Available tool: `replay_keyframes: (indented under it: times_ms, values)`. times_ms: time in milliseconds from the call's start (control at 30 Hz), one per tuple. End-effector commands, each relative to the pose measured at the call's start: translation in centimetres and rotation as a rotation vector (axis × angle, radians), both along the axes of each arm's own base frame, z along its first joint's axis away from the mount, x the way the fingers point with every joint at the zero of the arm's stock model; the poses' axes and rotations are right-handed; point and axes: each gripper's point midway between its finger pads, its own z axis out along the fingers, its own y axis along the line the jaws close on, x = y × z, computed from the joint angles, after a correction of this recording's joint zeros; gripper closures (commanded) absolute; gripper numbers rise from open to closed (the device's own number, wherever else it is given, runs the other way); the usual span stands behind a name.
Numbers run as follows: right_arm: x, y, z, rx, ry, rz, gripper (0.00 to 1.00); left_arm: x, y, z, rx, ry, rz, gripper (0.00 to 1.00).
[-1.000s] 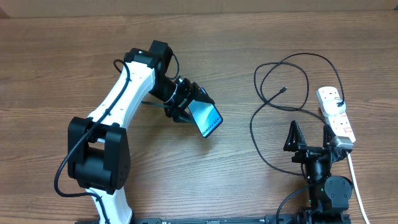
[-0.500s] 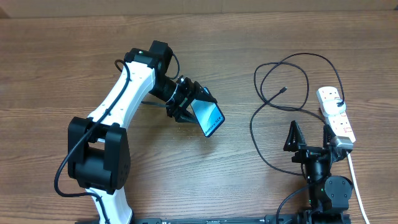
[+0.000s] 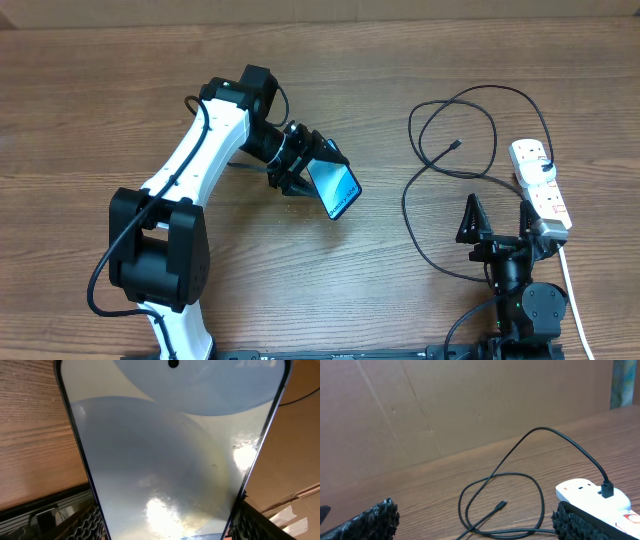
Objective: Plug charger to phone and switch on socket
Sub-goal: 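Lift the phone with the left gripper and tilt it upright, then move the right gripper toward the phone's lower edge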
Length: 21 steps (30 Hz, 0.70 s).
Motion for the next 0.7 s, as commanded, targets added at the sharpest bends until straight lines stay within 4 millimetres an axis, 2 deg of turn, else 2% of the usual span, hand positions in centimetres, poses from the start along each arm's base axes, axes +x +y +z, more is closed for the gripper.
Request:
replay_keyframes:
  times_ms: [0,300,500,667]
  values:
    - [0.0,0.1,-0.3,-0.005,0.0,0.004,0.0,0.7,0.0,0.5,-0.012,-0.046,-0.011,0.38]
    - [0.0,0.1,-0.3,-0.005,0.0,0.004,0.0,2.5,1.3,-1.4,0.113,-0.171,-0.026,0.38]
    - [0.0,0.1,-0.3,-0.005,0.0,0.004,0.0,3.4,3.8,-3.6,0.301,-0.245,-0.052,0.38]
    - [0.0,0.1,-0.3,-0.005,0.0,0.004,0.0,3.7,5.3,-4.5,0.399,-0.276,-0.07,0.38]
